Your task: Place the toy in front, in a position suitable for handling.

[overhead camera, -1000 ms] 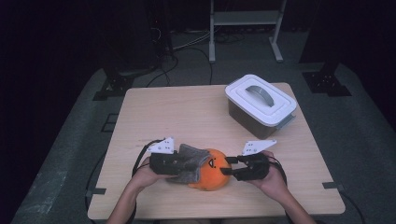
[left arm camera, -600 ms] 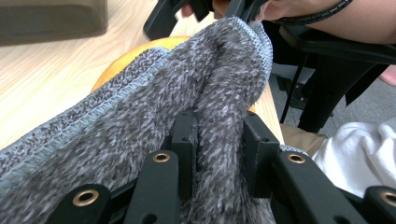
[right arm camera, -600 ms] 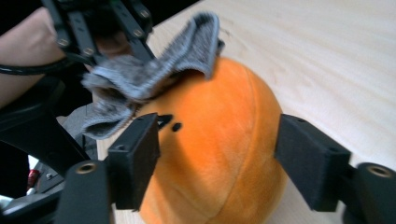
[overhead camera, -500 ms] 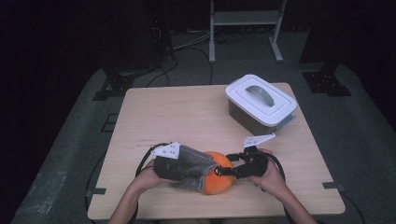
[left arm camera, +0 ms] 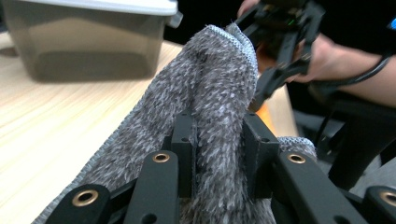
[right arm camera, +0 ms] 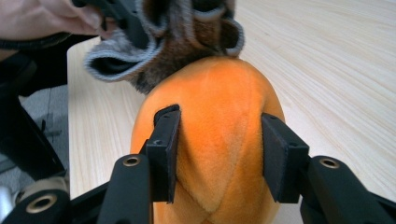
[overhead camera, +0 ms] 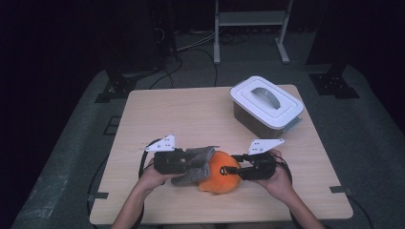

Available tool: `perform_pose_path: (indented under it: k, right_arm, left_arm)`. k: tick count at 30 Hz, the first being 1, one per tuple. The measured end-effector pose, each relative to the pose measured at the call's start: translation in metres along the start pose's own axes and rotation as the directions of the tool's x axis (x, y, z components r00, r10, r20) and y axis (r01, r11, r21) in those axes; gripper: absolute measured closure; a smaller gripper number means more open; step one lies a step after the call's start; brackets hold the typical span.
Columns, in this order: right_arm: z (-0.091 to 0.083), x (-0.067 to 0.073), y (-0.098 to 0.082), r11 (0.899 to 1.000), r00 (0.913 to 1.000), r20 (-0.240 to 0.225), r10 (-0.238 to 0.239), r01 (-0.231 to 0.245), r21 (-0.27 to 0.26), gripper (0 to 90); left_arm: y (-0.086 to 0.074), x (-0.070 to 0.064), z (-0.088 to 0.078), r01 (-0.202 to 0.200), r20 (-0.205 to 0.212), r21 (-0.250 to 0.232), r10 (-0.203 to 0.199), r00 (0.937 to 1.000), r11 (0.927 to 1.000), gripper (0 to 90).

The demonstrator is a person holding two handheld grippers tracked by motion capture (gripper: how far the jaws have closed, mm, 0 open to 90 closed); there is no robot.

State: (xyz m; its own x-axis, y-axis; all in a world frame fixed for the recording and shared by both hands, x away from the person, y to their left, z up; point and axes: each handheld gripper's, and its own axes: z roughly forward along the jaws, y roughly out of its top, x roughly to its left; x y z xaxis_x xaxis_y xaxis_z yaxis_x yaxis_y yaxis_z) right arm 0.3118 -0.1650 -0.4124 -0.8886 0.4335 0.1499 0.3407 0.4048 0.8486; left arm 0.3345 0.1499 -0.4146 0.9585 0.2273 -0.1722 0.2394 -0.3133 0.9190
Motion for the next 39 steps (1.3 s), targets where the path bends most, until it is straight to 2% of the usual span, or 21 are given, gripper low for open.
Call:
perform_pose_path:
  k: [2, 4, 7, 10, 13, 14, 16, 17, 18, 19, 21, 23, 25, 27, 28, 29, 31, 33, 35, 36, 39]
  right_arm:
    - [0.001, -0.001, -0.001, 1.0, 0.9994, -0.032, 0.013, -0.013, 0.01, 45.0]
    - [0.0, -0.004, -0.001, 0.999, 0.998, -0.048, 0.041, -0.04, 0.014, 36.8]
    - [-0.007, -0.013, -0.001, 0.993, 0.9902, -0.074, 0.119, -0.12, -0.01, 32.3]
    - [-0.006, -0.019, -0.003, 0.982, 0.9775, -0.096, 0.188, -0.188, 0.005, 26.7]
    - [0.009, -0.02, -0.011, 0.966, 0.9571, -0.133, 0.257, -0.251, 0.065, 25.9]
    - [0.011, -0.019, -0.012, 0.966, 0.9566, -0.136, 0.258, -0.25, 0.069, 31.3]
    - [0.008, -0.016, -0.01, 0.975, 0.9698, -0.116, 0.215, -0.207, 0.076, 40.6]
    - [0.006, -0.012, -0.006, 0.984, 0.9808, -0.1, 0.168, -0.161, 0.072, 45.1]
    - [0.005, -0.01, -0.005, 0.99, 0.9864, -0.095, 0.135, -0.129, 0.065, 46.7]
    - [0.004, -0.004, -0.002, 0.997, 0.9944, -0.081, 0.067, -0.063, 0.047, 47.8]
    - [0.004, 0.003, 0.001, 0.999, 0.9959, -0.086, -0.03, 0.032, 0.027, 47.5]
    - [0.004, 0.008, 0.002, 0.996, 0.9923, -0.09, -0.085, 0.087, 0.016, 45.7]
    - [0.005, 0.007, 0.002, 0.997, 0.9923, -0.103, -0.07, 0.073, 0.024, 42.5]
    - [0.003, 0.003, 0.001, 0.998, 0.9946, -0.098, -0.035, 0.039, 0.043, 36.3]
    - [0.002, -0.001, 0.001, 0.998, 0.9941, -0.107, 0.012, -0.005, 0.059, 32.8]
    - [-0.001, -0.006, 0.001, 0.996, 0.9899, -0.126, 0.065, -0.057, 0.072, 30.3]
    - [-0.003, -0.009, -0.001, 0.988, 0.982, -0.143, 0.123, -0.109, 0.107, 26.6]
    - [0.002, -0.011, -0.007, 0.98, 0.9717, -0.171, 0.163, -0.139, 0.142, 23.1]
    - [0.007, -0.01, -0.01, 0.975, 0.9688, -0.168, 0.182, -0.156, 0.157, 24.2]
    - [0.008, -0.01, -0.011, 0.976, 0.9698, -0.166, 0.179, -0.154, 0.154, 31.7]
    - [0.005, -0.006, -0.005, 0.995, 0.9913, -0.126, 0.039, -0.026, 0.1, 45.7]
  left_arm:
    - [-0.004, -0.002, 0.007, -0.01, 0.016, 0.052, 0.009, 0.9998, 0.9986, 70.1]
    - [-0.005, -0.005, 0.013, -0.02, 0.047, 0.078, 0.016, 0.9988, 0.9967, 70.2]
    - [-0.003, -0.009, 0.017, -0.034, 0.091, 0.1, 0.025, 0.9956, 0.9944, 70.5]
    - [-0.002, -0.013, 0.019, -0.047, 0.132, 0.108, 0.032, 0.9908, 0.993, 70.5]
    - [0.0, -0.013, 0.018, -0.045, 0.122, 0.1, 0.032, 0.992, 0.994, 70.6]
    - [0.0, -0.012, 0.017, -0.035, 0.115, 0.086, 0.025, 0.993, 0.9957, 71.0]
    - [0.004, -0.01, 0.011, -0.028, 0.099, 0.045, 0.023, 0.9948, 0.9986, 71.5]
    - [0.005, -0.01, 0.009, -0.026, 0.089, 0.026, 0.023, 0.9958, 0.9993, 71.6]
    - [0.009, -0.009, 0.005, -0.025, 0.07, -0.002, 0.025, 0.9972, 0.9997, 71.6]
    - [0.011, -0.009, 0.003, -0.025, 0.056, -0.018, 0.026, 0.9981, 0.9995, 71.6]
    - [0.014, -0.008, -0.004, -0.023, 0.011, -0.058, 0.023, 0.9997, 0.9981, 71.6]
    - [0.013, -0.007, -0.006, -0.017, -0.007, -0.054, 0.017, 0.9998, 0.9984, 71.4]
    - [0.008, -0.005, -0.001, 0.0, 0.021, -0.015, 0.0, 0.9998, 0.9999, 71.2]
    - [0.004, -0.006, 0.005, -0.001, 0.048, 0.025, 0.0, 0.9989, 0.9997, 70.9]
    - [0.002, -0.007, 0.009, 0.004, 0.073, 0.036, -0.007, 0.9973, 0.9994, 70.6]
    - [0.002, -0.008, 0.011, 0.006, 0.086, 0.038, -0.01, 0.9963, 0.9993, 70.4]
    - [0.004, -0.01, 0.013, 0.006, 0.108, 0.042, -0.011, 0.9941, 0.9991, 70.5]
    - [0.004, -0.012, 0.015, 0.011, 0.123, 0.039, -0.016, 0.9923, 0.9992, 70.5]
    - [0.004, -0.013, 0.017, 0.006, 0.128, 0.042, -0.012, 0.9918, 0.9991, 70.6]
    - [0.005, -0.013, 0.017, 0.005, 0.126, 0.038, -0.01, 0.9919, 0.9993, 70.6]
    - [0.006, -0.011, 0.016, 0.014, 0.127, 0.021, -0.017, 0.9918, 0.9997, 70.7]
